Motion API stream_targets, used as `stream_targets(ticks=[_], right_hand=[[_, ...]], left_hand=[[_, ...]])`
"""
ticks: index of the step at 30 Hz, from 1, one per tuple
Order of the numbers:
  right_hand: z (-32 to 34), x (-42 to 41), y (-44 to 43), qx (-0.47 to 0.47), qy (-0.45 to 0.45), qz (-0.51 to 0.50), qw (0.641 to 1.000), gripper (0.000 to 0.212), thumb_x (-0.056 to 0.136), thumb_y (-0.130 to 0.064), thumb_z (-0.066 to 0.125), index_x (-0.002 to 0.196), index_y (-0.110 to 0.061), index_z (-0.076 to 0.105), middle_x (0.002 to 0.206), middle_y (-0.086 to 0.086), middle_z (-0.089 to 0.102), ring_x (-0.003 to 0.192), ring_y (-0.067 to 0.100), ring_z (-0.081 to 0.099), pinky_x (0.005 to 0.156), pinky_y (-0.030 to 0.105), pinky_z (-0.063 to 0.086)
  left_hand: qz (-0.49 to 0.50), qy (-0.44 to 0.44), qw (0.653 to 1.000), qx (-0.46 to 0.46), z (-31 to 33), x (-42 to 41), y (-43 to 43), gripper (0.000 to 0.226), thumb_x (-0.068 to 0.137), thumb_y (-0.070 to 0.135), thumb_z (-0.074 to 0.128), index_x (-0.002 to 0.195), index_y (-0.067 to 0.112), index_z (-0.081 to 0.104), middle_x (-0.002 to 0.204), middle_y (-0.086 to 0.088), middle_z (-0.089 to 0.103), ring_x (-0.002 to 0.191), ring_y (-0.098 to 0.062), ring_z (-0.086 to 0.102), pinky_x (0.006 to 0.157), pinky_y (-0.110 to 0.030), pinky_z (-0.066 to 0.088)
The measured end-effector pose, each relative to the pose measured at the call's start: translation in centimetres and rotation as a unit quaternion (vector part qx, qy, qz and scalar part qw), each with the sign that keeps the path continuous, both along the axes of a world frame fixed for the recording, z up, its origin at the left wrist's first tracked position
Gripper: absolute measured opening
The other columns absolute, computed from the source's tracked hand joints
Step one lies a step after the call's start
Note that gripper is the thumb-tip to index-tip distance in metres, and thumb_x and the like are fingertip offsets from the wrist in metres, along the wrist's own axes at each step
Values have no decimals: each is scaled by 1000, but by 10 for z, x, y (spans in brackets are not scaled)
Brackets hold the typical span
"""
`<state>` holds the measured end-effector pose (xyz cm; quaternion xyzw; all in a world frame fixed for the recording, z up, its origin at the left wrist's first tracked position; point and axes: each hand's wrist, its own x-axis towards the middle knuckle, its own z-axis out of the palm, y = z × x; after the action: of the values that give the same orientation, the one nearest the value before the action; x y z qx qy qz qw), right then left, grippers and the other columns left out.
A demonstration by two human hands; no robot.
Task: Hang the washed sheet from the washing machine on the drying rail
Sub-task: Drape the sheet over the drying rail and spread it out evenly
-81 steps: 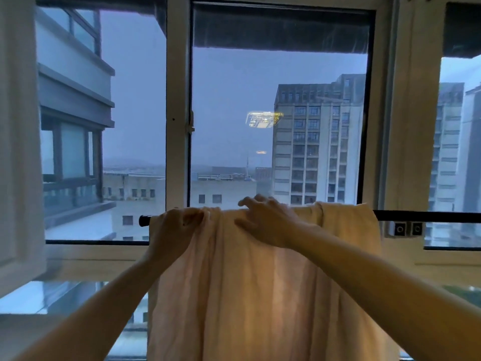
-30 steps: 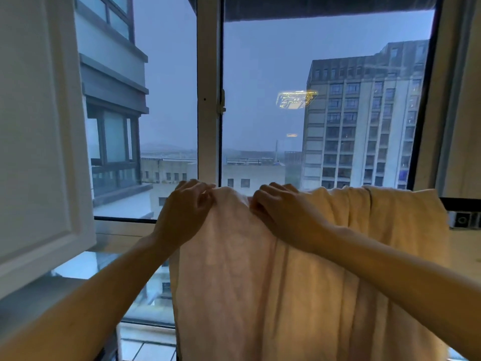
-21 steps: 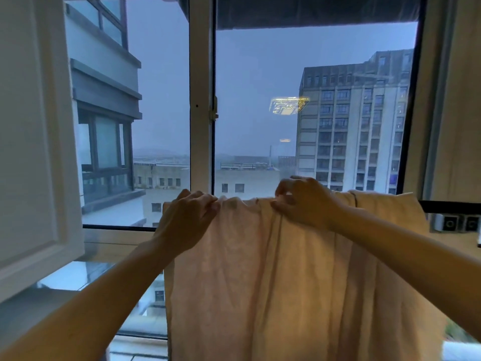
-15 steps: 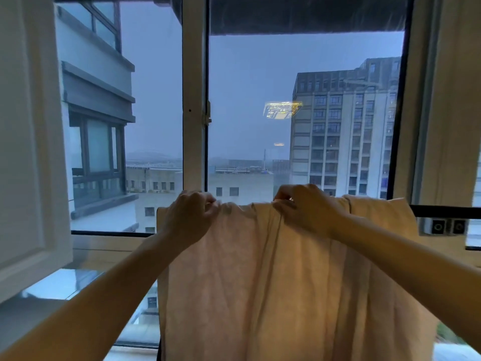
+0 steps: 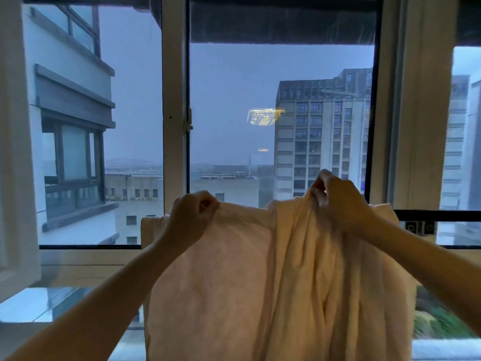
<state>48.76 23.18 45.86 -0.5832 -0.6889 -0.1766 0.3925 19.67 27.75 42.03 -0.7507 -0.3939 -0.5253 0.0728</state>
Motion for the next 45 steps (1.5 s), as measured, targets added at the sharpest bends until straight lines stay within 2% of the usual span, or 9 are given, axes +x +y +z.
stream_targets(ticks=[5, 9, 15, 24, 32, 35, 38, 41, 45], right_hand=[[-7, -3, -2, 16, -61, -2, 998, 11, 96, -25, 50, 101, -16, 48, 83, 2, 58, 73, 16, 58, 75, 36, 52], [-7, -9, -1, 4, -78, 13, 997, 10, 96, -27, 49, 101, -19, 45, 86, 0, 55, 73, 13, 56, 71, 29, 49], [-14, -17, -5, 33, -145, 49, 988, 13, 97, -24, 45, 109, -20, 50, 94, 0, 57, 86, 14, 54, 75, 29, 48], [-28, -8, -26, 15, -146, 4, 989, 32, 97, -35, 43, 127, -23, 44, 120, -1, 56, 109, 14, 52, 93, 31, 44], [-48, 31, -57, 5, 65, -248, 966, 61, 89, -52, 49, 134, -15, 29, 135, 17, 35, 121, 33, 40, 91, 41, 43], [-56, 30, -59, -67, 197, -197, 958, 76, 85, -64, 47, 137, -18, 16, 126, 16, 42, 104, 29, 52, 85, 44, 49], [-50, 13, -59, -87, 292, -81, 949, 89, 81, -69, 46, 140, -19, 3, 105, 4, 53, 75, 12, 54, 68, 30, 47], [-39, -14, -49, -87, 299, -66, 948, 116, 62, -86, 46, 140, -31, -19, 122, 9, 51, 105, 29, 57, 94, 43, 44], [-29, -50, -40, -192, 270, -166, 929, 130, 52, -89, 48, 139, -34, -32, 154, 26, -3, 139, 45, 13, 108, 56, 23]], left_hand=[[3, 44, 999, -5, -2, 10, 1, 11, 91, 10, 58, 94, 16, 66, 88, 4, 66, 73, 3, 55, 66, -7, 41], [-25, 124, 991, 37, -1, 28, -1, 26, 88, 0, 52, 101, 15, 68, 102, 1, 67, 91, -9, 57, 82, -31, 52], [-86, 128, 988, 24, -1, 54, -5, 26, 89, 37, 47, 97, 28, 70, 86, 22, 56, 75, 0, 59, 65, -26, 52], [-75, 146, 982, 93, -19, 65, 25, 30, 93, 44, 39, 99, 28, 63, 82, 12, 58, 66, -5, 57, 59, -32, 55], [12, 228, 970, 84, -26, 67, 46, 56, 96, 52, 9, 111, 28, 57, 104, 11, 57, 87, -6, 56, 74, -36, 53], [12, 244, 966, 81, -26, 65, 48, 65, 95, 55, 0, 113, 28, 57, 108, 11, 57, 91, -8, 54, 74, -36, 52], [0, 207, 973, 102, -24, 67, 38, 45, 97, 49, 17, 111, 31, 56, 101, 11, 56, 83, -10, 58, 66, -40, 53], [-22, 169, 975, 141, -24, 67, 28, 15, 93, 28, 54, 107, 29, 59, 89, 7, 57, 68, -16, 61, 53, -40, 52], [-54, 191, 970, 138, -21, 60, 20, 20, 94, 30, 43, 111, 36, 51, 85, 3, 54, 67, -20, 58, 55, -45, 52]])
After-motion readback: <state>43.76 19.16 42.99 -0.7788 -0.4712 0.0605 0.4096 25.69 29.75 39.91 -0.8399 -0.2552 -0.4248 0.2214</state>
